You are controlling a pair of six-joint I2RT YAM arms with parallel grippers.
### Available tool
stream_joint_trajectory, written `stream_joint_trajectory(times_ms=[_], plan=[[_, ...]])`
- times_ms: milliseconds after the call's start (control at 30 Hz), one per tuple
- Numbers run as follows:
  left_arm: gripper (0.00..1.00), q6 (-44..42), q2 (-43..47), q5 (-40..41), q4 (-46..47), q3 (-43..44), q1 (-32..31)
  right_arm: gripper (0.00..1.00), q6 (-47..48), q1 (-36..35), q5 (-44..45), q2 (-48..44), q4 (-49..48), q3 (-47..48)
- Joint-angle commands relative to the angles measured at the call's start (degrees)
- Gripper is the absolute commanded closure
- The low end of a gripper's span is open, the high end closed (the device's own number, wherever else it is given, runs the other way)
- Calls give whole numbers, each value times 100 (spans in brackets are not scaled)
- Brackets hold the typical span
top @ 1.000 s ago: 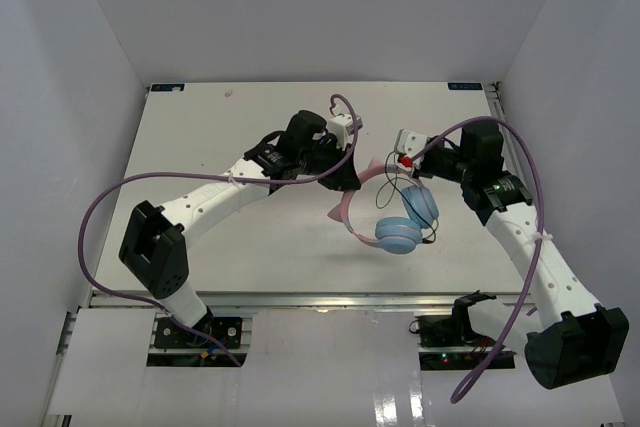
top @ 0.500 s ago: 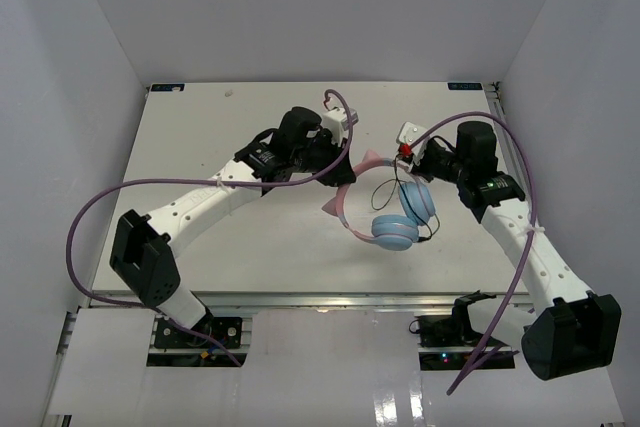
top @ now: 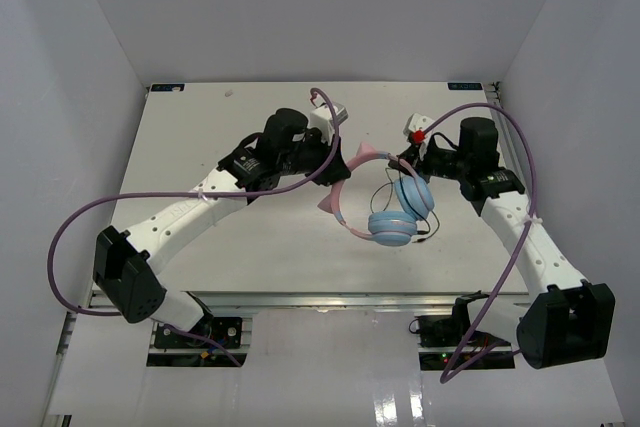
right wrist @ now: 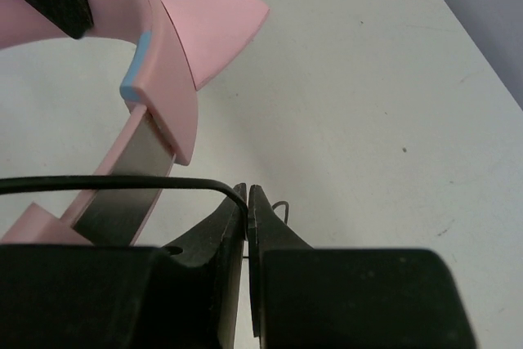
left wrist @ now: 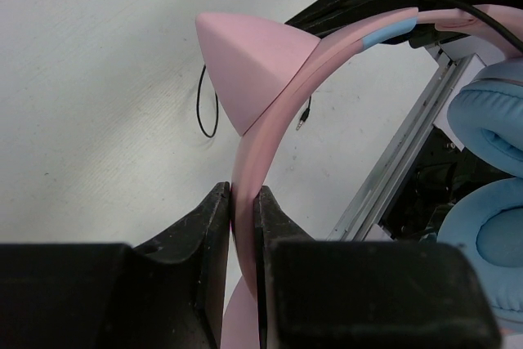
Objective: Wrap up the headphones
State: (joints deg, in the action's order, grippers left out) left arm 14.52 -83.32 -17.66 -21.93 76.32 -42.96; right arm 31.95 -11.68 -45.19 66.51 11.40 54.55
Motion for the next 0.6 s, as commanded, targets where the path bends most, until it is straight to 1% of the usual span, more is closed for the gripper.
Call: stream_joint_trajectory(times_ms=[0, 300, 400, 467, 500, 567], plan=[[100, 241, 536, -315, 774, -108, -25, 89, -451, 54, -607, 25, -214, 290], [100, 298, 572, -431, 1010, -100, -28, 66, -639, 144, -1186, 165, -231, 324], [100, 303, 627, -369, 938, 26, -25, 56, -867, 195, -1647, 260, -391, 237], [100, 314, 648, -309, 815, 175, -28, 49, -1184, 194, -1937, 318, -695, 7], [100, 315, 657, -281, 758, 230, -22, 46, -1408, 199, -2062, 339, -1209, -124], [100, 324, 657, -247, 626, 368, -22, 40, -2349, 201, -2342, 368, -2367, -532]])
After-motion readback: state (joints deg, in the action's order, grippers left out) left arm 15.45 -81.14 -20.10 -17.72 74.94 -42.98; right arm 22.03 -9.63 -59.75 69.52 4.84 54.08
